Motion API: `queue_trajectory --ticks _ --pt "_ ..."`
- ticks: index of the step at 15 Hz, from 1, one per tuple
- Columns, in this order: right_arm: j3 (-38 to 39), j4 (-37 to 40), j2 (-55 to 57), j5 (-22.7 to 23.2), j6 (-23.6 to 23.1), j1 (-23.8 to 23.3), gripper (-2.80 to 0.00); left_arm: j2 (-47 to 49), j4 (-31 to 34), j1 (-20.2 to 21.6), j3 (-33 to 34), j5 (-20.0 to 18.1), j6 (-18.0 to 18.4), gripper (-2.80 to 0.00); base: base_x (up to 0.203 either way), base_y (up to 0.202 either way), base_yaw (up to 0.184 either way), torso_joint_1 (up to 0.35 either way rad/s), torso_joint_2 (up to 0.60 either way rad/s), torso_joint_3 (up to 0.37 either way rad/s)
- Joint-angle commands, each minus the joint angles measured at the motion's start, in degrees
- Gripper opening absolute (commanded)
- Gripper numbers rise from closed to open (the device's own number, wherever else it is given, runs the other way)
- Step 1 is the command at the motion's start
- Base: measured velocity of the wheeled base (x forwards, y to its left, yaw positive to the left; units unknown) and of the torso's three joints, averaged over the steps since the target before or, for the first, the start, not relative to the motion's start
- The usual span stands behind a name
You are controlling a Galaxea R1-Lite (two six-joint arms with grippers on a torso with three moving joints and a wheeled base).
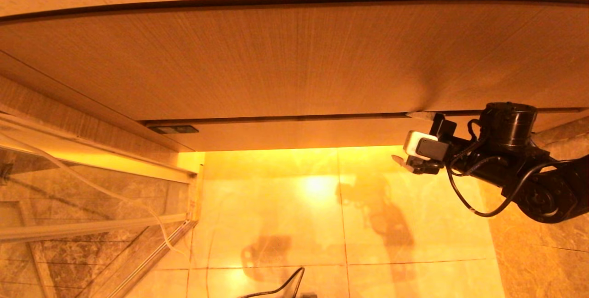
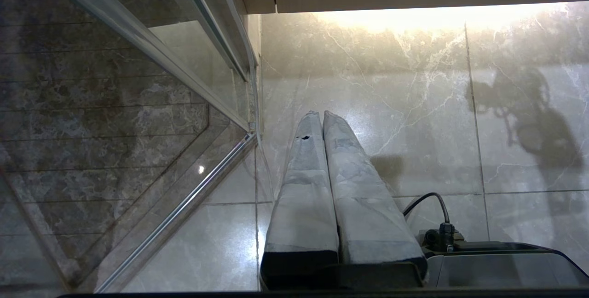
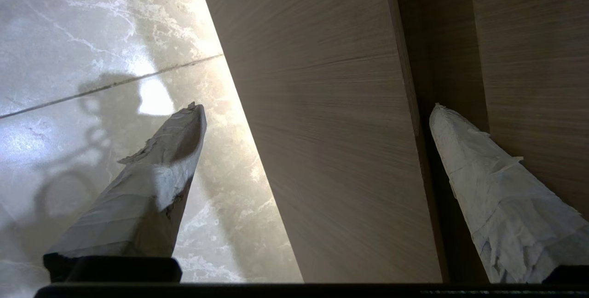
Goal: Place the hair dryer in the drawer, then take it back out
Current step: Pull open the drawer
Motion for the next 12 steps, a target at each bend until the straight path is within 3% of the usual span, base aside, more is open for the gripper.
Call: queue_trajectory --ticks 1,12 --pt "0.11 -0.41 0.34 0.10 -0.46 0.05 0.00 0.00 -0.02 0.00 0.00 0.02 -0.02 -2.80 0.000 0.000 0.000 0.000 0.00 0.000" --pt "0.63 -0.56 0.10 0.11 -0.46 0.93 0.00 0.00 -0.02 0.00 0.00 0.02 -0.02 -2.80 0.000 0.000 0.000 0.000 0.00 0.000"
